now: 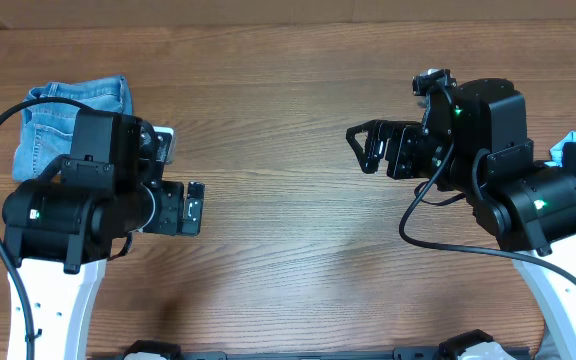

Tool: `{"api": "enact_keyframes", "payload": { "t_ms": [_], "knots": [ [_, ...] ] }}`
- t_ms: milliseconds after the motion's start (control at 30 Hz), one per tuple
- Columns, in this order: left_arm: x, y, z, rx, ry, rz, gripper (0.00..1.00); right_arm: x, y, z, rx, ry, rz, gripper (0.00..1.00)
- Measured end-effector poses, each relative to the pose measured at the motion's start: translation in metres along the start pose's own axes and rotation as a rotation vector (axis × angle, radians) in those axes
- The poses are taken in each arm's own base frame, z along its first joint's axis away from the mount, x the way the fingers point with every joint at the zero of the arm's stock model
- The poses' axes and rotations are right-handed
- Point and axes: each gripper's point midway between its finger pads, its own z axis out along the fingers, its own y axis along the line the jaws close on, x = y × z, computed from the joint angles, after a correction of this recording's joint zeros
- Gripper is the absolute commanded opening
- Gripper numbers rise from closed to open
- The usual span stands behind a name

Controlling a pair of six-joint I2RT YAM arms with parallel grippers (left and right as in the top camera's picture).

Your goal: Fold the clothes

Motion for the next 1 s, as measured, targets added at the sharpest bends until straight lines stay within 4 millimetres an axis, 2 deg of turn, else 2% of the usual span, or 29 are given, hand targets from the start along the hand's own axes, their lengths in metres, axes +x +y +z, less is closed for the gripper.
{"api": "enact_keyframes", "payload": {
  "t_ms": [633, 867, 1000],
  "knots": [
    [0.000, 0.000, 0.002, 0.000, 0.007, 0.000, 1.00, 0.001, 0.000, 0.000, 0.002, 0.004, 0.002, 1.00],
    [0.000, 0.000, 0.002, 0.000, 0.006, 0.000, 1.00, 0.027, -0.011, -0.002, 0.047, 0.109, 0.041, 1.00],
    [0.000, 0.000, 0.002, 0.000, 0.007, 0.000, 1.00, 0.035, -0.014, -0.003, 0.063, 0.140, 0.061, 1.00]
  ]
}}
